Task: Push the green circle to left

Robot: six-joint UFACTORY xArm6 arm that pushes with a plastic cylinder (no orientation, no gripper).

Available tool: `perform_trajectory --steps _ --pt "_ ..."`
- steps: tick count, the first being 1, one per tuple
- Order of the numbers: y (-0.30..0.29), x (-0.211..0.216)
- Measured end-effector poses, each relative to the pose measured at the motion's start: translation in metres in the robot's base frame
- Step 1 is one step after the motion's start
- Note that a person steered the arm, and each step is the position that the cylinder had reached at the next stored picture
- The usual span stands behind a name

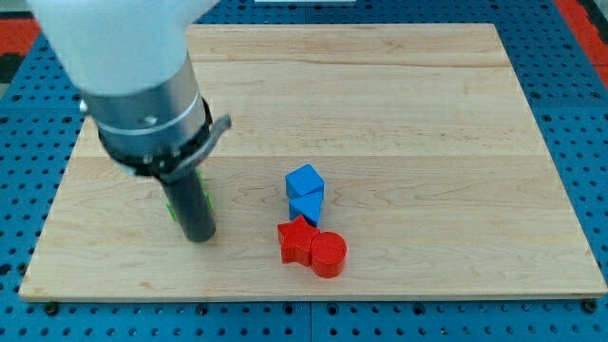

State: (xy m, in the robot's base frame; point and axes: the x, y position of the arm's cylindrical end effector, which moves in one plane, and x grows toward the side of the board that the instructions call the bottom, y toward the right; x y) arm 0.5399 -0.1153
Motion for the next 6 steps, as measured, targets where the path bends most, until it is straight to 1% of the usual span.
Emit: perform_trajectory --steps 1,2,3,4,5,6 --pt "-0.002 -0.037" --pt "0.013 -0.069" --pt "-0.042 -0.082" --pt "-0.065 -0.097" --pt "-0.018 -0.12" --pt "-0.076 -0.135"
